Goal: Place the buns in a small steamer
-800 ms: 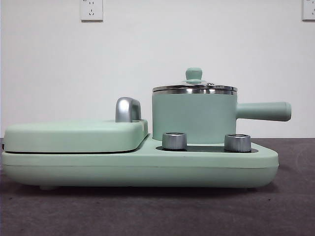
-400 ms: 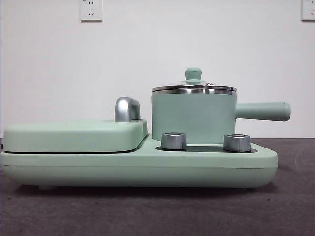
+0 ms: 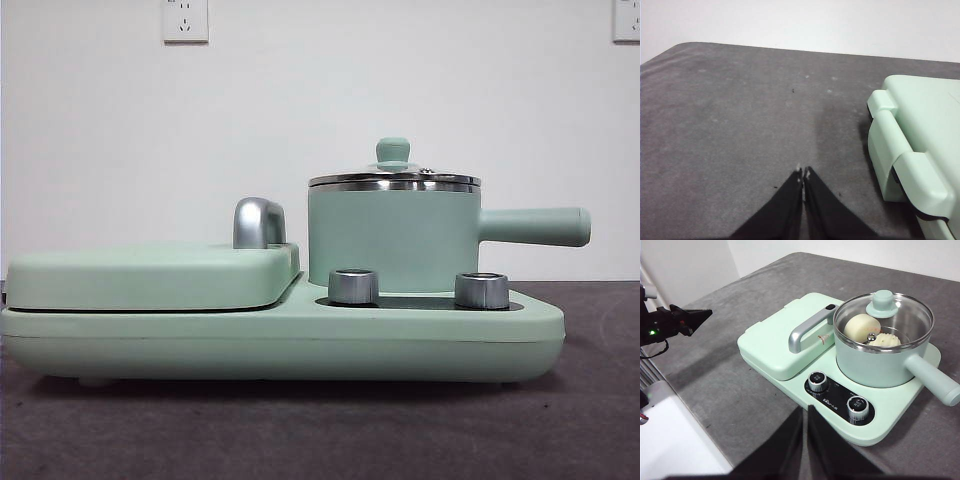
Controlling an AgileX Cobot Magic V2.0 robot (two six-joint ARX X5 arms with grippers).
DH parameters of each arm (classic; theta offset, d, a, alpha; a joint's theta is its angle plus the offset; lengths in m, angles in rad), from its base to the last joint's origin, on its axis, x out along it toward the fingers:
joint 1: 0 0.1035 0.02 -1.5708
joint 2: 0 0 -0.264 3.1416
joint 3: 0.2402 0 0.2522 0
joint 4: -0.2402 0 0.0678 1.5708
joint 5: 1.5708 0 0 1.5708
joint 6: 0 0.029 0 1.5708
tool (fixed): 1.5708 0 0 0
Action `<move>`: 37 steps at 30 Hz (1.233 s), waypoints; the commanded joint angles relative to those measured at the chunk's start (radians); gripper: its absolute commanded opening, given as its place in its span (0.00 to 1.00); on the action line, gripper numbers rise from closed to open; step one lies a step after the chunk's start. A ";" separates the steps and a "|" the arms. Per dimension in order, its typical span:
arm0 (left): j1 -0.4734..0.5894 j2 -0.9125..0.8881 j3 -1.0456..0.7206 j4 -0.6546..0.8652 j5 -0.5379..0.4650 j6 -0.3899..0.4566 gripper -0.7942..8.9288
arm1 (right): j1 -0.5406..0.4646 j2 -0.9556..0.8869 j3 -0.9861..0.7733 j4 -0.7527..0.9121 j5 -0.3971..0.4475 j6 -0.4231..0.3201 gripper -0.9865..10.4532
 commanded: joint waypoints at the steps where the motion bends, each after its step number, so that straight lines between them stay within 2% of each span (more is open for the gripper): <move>1: 0.002 -0.002 -0.020 -0.007 -0.003 0.011 0.09 | 0.009 0.002 0.007 0.011 0.000 -0.006 0.10; 25: 0.002 -0.002 -0.020 -0.005 -0.003 0.018 0.09 | 0.003 -0.008 0.005 0.012 0.002 -0.006 0.10; 28: 0.002 -0.002 -0.020 -0.005 -0.003 0.018 0.09 | -0.063 -0.028 -0.018 0.040 -0.021 -0.008 0.10; 31: 0.002 -0.002 -0.020 -0.005 -0.003 0.018 0.09 | -0.196 -0.070 -0.105 0.164 -0.022 -0.012 0.10; 37: 0.002 -0.002 -0.020 -0.005 -0.003 0.018 0.09 | -0.485 -0.185 -0.424 0.527 0.090 -0.017 0.10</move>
